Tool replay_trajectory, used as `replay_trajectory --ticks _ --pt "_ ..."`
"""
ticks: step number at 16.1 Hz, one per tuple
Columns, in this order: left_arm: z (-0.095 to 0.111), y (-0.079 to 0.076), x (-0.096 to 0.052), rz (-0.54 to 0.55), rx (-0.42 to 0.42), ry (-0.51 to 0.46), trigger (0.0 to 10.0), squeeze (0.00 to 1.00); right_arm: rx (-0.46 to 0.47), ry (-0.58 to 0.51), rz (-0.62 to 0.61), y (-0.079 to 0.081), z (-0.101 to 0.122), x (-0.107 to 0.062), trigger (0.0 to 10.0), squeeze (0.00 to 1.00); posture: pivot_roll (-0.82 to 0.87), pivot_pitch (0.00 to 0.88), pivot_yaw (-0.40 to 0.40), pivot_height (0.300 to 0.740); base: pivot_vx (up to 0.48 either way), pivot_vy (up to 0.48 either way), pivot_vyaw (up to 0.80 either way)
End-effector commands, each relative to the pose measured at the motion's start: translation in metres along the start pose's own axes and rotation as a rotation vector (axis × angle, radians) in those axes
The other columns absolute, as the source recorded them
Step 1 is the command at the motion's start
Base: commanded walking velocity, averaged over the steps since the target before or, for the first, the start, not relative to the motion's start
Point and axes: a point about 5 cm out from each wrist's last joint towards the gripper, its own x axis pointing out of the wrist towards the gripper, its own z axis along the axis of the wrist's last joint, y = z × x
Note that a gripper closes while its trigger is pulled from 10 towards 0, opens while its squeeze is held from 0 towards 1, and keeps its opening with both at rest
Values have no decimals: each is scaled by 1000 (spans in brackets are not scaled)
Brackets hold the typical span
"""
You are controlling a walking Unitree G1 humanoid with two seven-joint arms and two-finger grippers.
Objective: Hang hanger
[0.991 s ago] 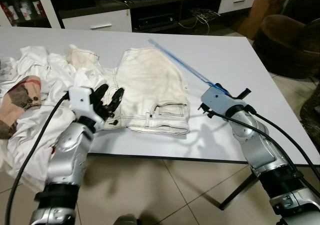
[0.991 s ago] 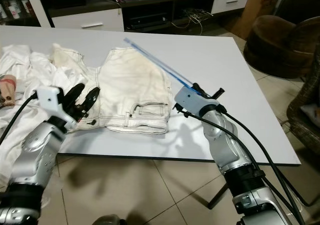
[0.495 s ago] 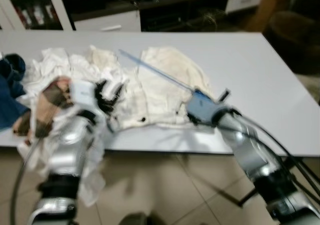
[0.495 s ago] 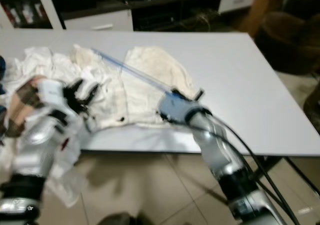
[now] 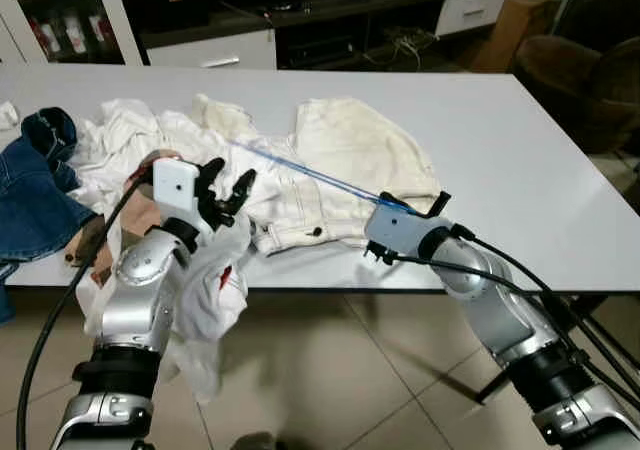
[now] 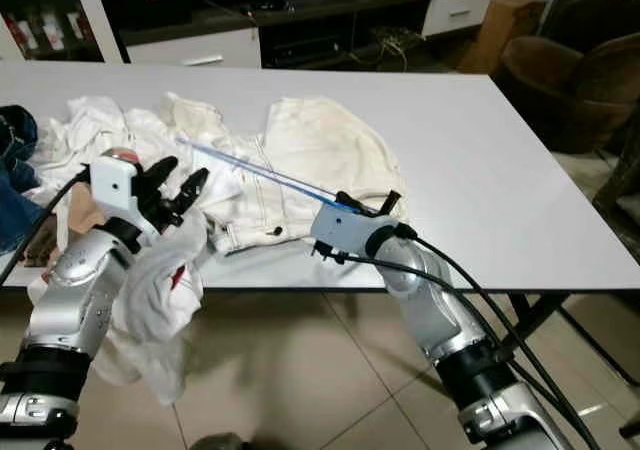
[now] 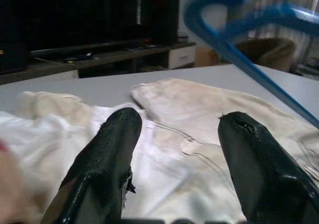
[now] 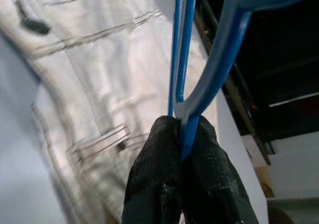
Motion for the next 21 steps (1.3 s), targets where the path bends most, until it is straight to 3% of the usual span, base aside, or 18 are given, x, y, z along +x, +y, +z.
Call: replay_trajectory --ticks 1,5,7,11,16,21 --pt "2 -7 1 -61 42 4 10000 0 -7 5 44 5 -2 -1 10000 0 118 0 26 740 0 0 0" --pt "0 -17 -14 -347 207 107 10000 0 -85 35 99 9 -10 -5 10000 0 118 0 24 740 0 0 0" --pt "-1 -1 -31 -441 324 232 10000 0 -221 90 115 7 -25 -9 10000 0 118 0 24 740 0 0 0" --pt "3 10 -43 -477 353 310 10000 0 -318 135 173 13 -35 -11 10000 0 126 0 15 740 0 0 0" --pt "-15 14 -53 -477 359 444 10000 0 -387 224 265 25 -50 -15 10000 0 127 0 11 740 0 0 0" --pt "-22 25 -61 -477 431 545 10000 0 -376 360 290 23 -75 -25 10000 0 119 0 13 740 0 0 0"
